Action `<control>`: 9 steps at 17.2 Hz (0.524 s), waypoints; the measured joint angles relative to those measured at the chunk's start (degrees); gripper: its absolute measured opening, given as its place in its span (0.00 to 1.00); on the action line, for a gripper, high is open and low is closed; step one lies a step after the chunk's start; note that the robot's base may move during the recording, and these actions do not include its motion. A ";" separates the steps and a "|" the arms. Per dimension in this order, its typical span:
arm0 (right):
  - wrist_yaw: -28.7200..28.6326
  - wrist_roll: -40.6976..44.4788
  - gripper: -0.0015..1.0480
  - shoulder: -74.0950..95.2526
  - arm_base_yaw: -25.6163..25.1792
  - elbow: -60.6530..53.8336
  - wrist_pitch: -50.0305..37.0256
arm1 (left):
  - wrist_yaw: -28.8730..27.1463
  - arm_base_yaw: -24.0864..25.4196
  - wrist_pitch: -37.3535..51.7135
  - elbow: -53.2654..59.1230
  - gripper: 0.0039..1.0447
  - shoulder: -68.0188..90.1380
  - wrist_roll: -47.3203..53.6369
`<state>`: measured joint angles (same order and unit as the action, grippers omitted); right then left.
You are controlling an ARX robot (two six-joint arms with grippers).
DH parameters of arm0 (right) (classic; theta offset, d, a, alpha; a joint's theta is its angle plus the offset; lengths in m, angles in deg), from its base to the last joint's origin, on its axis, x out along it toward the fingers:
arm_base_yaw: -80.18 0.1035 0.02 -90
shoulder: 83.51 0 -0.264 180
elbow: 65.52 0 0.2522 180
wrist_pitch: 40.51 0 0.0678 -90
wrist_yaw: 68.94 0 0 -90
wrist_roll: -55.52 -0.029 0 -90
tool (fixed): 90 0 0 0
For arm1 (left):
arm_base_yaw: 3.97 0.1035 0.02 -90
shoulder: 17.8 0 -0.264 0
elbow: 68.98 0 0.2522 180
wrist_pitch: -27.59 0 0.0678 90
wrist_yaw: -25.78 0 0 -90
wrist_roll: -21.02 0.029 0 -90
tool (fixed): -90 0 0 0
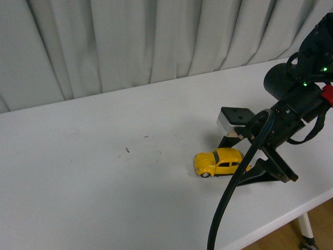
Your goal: Wind up and store yellow beetle toy
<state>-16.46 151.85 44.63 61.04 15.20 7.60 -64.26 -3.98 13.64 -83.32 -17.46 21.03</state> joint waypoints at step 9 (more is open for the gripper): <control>0.70 1.29 0.94 0.00 0.00 -0.09 -1.18 | 0.00 0.00 0.00 0.00 0.94 0.00 0.00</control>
<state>-15.76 153.14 44.63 61.04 15.11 6.42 -64.26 -3.98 13.64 -83.32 -17.46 21.03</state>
